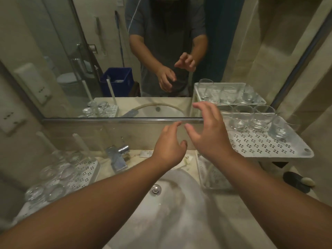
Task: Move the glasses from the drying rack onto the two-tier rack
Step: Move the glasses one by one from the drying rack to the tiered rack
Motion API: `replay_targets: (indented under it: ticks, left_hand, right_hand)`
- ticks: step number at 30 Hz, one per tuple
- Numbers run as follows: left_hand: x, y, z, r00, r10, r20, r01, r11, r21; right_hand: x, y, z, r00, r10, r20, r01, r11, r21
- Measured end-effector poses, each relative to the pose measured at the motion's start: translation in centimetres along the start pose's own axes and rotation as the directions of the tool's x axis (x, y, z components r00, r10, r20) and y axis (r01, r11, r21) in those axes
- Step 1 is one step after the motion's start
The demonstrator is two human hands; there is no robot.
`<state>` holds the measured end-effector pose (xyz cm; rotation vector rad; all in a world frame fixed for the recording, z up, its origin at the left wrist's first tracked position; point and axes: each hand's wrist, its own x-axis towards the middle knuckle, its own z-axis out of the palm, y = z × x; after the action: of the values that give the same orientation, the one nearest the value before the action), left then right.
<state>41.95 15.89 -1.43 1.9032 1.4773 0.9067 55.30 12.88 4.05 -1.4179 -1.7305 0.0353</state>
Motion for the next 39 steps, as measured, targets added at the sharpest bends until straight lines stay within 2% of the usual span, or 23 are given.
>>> replay_targets:
  ticks: [7,14,21,27,32,39]
  left_hand:
    - [-2.9,-6.2,-8.5,0.992,-0.079,-0.101,0.08,0.997,0.002]
    - [-6.7,-12.9,-17.2,0.963,-0.177,-0.203,0.204,0.971,0.121]
    - [-10.5,-18.5,-23.8,0.931,-0.277,-0.238,0.326,0.924,0.199]
    - [-13.5,-22.2,-27.4,0.887,-0.352,-0.299,0.411,0.897,0.165]
    - [-15.4,-25.4,-28.5,0.864,-0.431,-0.262,0.484,0.853,0.194]
    - [-17.3,-29.1,-28.1,0.789,-0.6,-0.13,0.613,0.782,0.109]
  right_hand:
    - [-0.5,-6.6,7.1,0.985,-0.078,0.154,0.062,0.992,0.106]
    - [-2.0,-13.3,15.1,0.941,-0.132,0.313,0.075,0.98,0.185]
    - [-3.9,-18.5,21.7,0.898,-0.152,0.413,0.061,0.972,0.225]
    - [-5.1,-21.6,26.3,0.861,-0.19,0.472,0.062,0.96,0.274]
    - [-6.3,-22.6,29.4,0.763,-0.185,0.619,0.096,0.98,0.174]
    - [-8.8,-22.7,33.3,0.584,-0.102,0.805,0.157,0.988,0.012]
